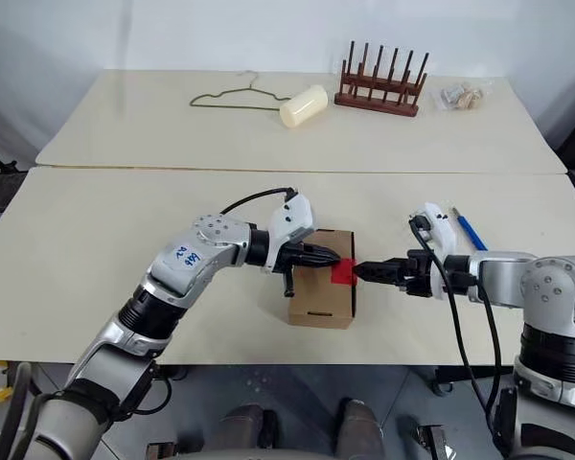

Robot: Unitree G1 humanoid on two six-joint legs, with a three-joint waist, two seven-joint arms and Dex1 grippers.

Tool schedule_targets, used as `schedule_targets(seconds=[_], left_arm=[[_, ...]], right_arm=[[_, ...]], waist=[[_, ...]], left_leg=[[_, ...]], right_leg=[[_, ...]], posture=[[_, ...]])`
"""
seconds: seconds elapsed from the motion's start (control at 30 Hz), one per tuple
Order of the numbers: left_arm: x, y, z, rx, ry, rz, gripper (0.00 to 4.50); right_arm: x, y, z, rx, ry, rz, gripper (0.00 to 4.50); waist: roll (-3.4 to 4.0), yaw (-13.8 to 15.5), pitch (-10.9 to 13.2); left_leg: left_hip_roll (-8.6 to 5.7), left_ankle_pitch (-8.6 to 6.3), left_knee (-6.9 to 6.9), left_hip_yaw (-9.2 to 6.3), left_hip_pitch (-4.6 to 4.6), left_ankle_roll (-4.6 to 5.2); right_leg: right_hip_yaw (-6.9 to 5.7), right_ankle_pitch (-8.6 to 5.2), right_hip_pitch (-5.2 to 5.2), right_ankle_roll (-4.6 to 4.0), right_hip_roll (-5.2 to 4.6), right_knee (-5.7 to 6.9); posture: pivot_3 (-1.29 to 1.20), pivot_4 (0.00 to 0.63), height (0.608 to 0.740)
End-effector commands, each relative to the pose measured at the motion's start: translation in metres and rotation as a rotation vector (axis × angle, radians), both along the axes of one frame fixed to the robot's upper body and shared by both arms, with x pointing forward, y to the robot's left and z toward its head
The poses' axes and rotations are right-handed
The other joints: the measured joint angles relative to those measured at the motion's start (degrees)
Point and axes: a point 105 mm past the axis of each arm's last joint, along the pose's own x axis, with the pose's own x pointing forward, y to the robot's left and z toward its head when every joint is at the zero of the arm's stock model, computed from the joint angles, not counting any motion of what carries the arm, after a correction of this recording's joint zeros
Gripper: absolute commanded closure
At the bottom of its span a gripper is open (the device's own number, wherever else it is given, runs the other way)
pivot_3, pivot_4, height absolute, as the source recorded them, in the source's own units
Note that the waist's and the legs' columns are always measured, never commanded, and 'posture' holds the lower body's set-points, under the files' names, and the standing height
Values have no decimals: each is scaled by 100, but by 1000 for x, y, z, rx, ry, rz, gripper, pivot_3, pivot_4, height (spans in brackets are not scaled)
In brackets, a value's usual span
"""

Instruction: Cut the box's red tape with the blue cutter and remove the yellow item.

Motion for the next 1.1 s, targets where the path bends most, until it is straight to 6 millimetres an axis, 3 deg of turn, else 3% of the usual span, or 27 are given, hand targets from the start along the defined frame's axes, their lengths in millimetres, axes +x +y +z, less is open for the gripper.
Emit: schedule_targets(seconds=[0.03,0.23,0.57,0.87,0.97,1.1], left_arm=[[-3,-3,0,5,-6,-13,4500],[-4,-3,-1,5,2,-9,4500],[-5,1,-3,14,10,-1,4500],[-5,2,-7,20,25,6,4500],[-7,6,-14,38,56,15,4500],[-15,20,-41,131,155,18,4500]], right_arm=[[-5,2,1,-28,-13,19,14],[-5,4,-4,-43,0,12,14],[0,-25,-1,-337,-47,-49,14],[0,-21,-1,-474,-121,30,14],[-1,-19,-4,-464,-118,41,14],[-1,-15,-5,-440,-117,42,14]], waist=[[0,1,0],[0,1,0],[-9,17,-6],[-26,21,-16],[-28,20,-17],[-34,25,-22]], left_leg=[[0,0,0,0,0,0],[1,0,0,-1,1,0],[1,0,4,-4,1,0],[2,0,9,-9,2,0],[2,0,9,-9,5,0],[3,0,9,-11,10,0]], right_leg=[[1,0,0,0,0,-1],[0,0,0,0,0,0],[0,0,5,0,0,-2],[-2,0,10,0,0,-5],[-3,0,14,0,0,-5],[-4,0,18,0,0,-5]], posture=[[0,150,740],[0,150,740],[0,150,740],[0,150,740],[0,150,740],[0,150,740]])
